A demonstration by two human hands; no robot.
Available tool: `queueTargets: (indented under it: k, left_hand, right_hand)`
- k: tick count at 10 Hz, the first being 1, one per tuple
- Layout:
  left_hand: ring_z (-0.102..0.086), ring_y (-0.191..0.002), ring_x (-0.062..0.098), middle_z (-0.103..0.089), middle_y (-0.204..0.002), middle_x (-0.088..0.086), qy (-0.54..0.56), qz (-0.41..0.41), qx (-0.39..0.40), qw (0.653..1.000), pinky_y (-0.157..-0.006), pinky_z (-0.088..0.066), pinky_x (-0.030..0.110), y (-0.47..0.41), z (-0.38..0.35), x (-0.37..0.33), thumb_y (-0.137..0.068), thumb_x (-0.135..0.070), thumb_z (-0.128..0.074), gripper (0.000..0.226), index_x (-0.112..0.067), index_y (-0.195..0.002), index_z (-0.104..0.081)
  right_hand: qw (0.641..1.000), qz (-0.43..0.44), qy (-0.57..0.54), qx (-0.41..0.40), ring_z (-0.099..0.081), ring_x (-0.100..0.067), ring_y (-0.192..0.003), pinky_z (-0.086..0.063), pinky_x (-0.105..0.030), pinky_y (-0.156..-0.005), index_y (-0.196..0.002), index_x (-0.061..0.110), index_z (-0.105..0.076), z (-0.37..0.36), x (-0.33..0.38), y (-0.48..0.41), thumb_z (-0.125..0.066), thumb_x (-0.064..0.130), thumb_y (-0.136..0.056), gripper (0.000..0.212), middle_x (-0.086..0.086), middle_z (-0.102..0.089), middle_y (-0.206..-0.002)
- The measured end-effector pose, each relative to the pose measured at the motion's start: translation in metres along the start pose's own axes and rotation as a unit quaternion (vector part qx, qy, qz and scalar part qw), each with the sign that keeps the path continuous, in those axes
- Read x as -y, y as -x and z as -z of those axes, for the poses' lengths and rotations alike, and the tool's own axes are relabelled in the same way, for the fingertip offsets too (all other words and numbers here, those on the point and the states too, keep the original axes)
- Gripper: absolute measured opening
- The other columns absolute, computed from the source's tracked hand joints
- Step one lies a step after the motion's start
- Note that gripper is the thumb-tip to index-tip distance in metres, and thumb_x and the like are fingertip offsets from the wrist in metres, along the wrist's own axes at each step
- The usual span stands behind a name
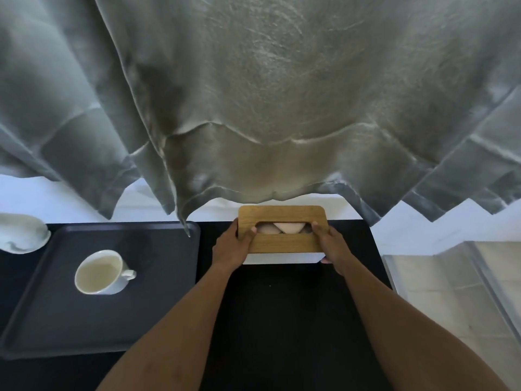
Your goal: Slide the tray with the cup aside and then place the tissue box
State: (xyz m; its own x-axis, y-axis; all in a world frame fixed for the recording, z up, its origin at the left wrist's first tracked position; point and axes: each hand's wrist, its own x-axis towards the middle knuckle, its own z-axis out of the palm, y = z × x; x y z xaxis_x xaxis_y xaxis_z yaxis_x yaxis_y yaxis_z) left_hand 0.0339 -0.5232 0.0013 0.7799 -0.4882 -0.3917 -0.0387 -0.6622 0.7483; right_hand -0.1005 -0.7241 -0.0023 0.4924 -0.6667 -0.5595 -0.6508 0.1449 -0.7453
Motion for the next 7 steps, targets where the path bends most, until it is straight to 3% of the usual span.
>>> queueTargets:
  k: [2, 3, 4, 5, 6, 7]
  left_hand:
    - [-0.059, -0.111, 0.031, -0.062, -0.121, 0.004, -0.009, -0.002, 0.006, 1.0, -0.092, -0.051, 0.054, -0.006, 0.0, -0.001, -0.089, -0.067, -0.039, 0.057, -0.041, -0.14, -0.038]
    - [-0.055, -0.116, 0.032, -0.059, -0.128, 0.009, -0.01, 0.003, 0.012, 1.0, -0.099, -0.045, 0.054, -0.006, -0.001, -0.002, -0.092, -0.064, -0.037, 0.06, -0.032, -0.143, -0.036]
    - [-0.052, -0.122, 0.034, -0.055, -0.133, 0.014, -0.02, 0.022, 0.023, 0.999, -0.105, -0.039, 0.054, -0.003, -0.003, -0.002, -0.094, -0.063, -0.032, 0.066, -0.022, -0.145, -0.034]
    - [-0.052, -0.121, 0.033, -0.053, -0.133, 0.015, -0.022, 0.03, 0.029, 0.999, -0.105, -0.039, 0.053, 0.001, -0.002, -0.001, -0.096, -0.061, -0.029, 0.065, -0.017, -0.145, -0.034]
    - [-0.051, -0.123, 0.034, -0.051, -0.137, 0.017, -0.033, 0.032, 0.023, 0.999, -0.105, -0.039, 0.053, 0.011, 0.002, 0.0, -0.097, -0.06, -0.024, 0.068, -0.015, -0.147, -0.03]
    - [-0.047, -0.128, 0.038, -0.045, -0.144, 0.019, -0.043, 0.034, -0.006, 0.998, -0.105, -0.038, 0.052, 0.019, 0.006, -0.001, -0.096, -0.062, -0.021, 0.074, -0.014, -0.152, -0.022]
  right_hand:
    - [1.0, -0.009, 0.003, 0.014, -0.053, -0.023, -0.103, -0.048, -0.043, -0.079, -0.122, 0.022, -0.047, 0.001, 0.001, 0.002, -0.045, 0.063, -0.087, 0.054, -0.002, -0.054, -0.11]
    - [1.0, 0.0, 0.012, 0.018, -0.053, -0.023, -0.105, -0.049, -0.042, -0.076, -0.123, 0.02, -0.045, 0.002, 0.003, 0.004, -0.043, 0.066, -0.087, 0.059, -0.003, -0.055, -0.113]
    - [0.999, 0.027, 0.034, -0.003, -0.055, -0.015, -0.091, -0.051, -0.043, -0.078, -0.115, 0.02, -0.046, -0.001, 0.003, 0.008, -0.039, 0.066, -0.087, 0.055, -0.006, -0.057, -0.115]
    - [0.999, 0.027, 0.032, -0.031, -0.054, -0.019, -0.096, -0.048, -0.051, -0.093, -0.126, 0.013, -0.042, -0.002, 0.001, 0.011, -0.038, 0.065, -0.088, 0.064, -0.007, -0.054, -0.116]
    - [0.998, 0.015, 0.027, -0.049, -0.053, -0.028, -0.11, -0.046, -0.046, -0.091, -0.142, 0.01, -0.029, -0.002, 0.003, 0.021, -0.037, 0.061, -0.09, 0.074, -0.012, -0.052, -0.128]
    - [0.996, 0.037, 0.046, -0.068, -0.052, -0.03, -0.113, -0.042, -0.04, -0.086, -0.143, 0.007, -0.026, -0.001, 0.011, 0.03, -0.037, 0.055, -0.093, 0.07, -0.016, -0.05, -0.133]
